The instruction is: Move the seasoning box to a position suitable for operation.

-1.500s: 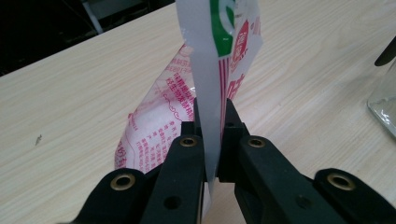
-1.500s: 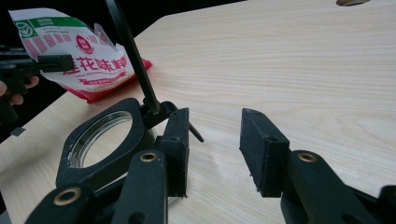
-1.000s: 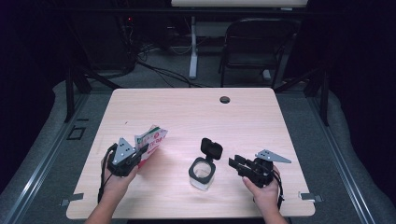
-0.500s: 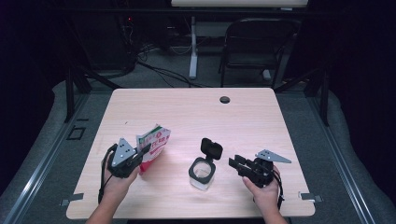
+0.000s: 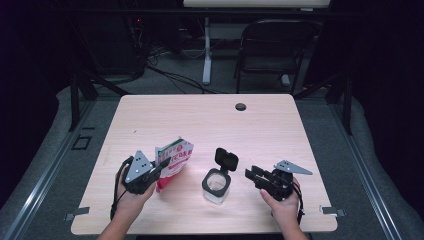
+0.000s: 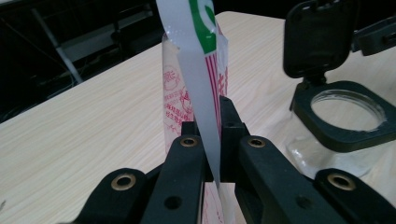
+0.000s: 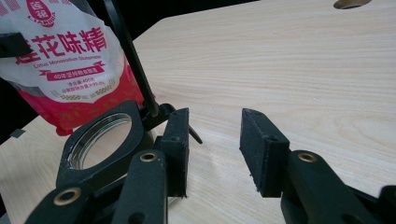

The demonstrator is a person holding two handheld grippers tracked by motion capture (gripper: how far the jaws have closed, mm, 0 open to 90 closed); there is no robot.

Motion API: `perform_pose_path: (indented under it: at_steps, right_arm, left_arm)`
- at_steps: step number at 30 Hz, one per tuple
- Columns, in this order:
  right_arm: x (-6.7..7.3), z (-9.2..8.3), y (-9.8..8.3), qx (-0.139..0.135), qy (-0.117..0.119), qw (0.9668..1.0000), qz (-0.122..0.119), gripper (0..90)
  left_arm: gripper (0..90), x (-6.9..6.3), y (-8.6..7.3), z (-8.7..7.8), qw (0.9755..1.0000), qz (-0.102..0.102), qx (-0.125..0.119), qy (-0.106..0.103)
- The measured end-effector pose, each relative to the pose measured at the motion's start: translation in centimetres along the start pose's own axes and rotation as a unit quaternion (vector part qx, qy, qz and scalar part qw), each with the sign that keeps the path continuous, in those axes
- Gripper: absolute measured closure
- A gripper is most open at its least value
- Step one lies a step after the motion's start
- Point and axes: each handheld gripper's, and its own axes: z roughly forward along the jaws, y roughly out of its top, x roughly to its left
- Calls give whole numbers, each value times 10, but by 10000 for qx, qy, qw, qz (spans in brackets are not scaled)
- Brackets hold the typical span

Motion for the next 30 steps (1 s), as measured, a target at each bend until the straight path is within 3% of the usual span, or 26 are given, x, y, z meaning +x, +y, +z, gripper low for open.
perform_pose_path:
  at_steps: [12,19,23,24,25,30]
  right_arm:
    - [0,-2,1,-2,-11,10000,-17,628]
    - [4,-6,5,-86,48,9999,-129,628]
    - [13,-13,12,-228,58,9985,-491,606]
    - [13,-13,12,-228,58,9985,-491,606]
    - [18,-17,16,-381,62,9966,-726,593]
    - [24,-25,23,-523,145,9941,-937,587]
  left_arm:
    - [900,-22,6,2,9992,200,-72,-353]
    - [900,-25,-3,-1,9984,60,-41,-569]
    - [900,-27,-11,-2,9979,1,52,-652]
    - [900,-27,-11,-2,9979,1,52,-652]
    - [900,-27,-12,-2,9977,-29,73,-676]
    - [900,-33,-17,1,9971,-18,171,-736]
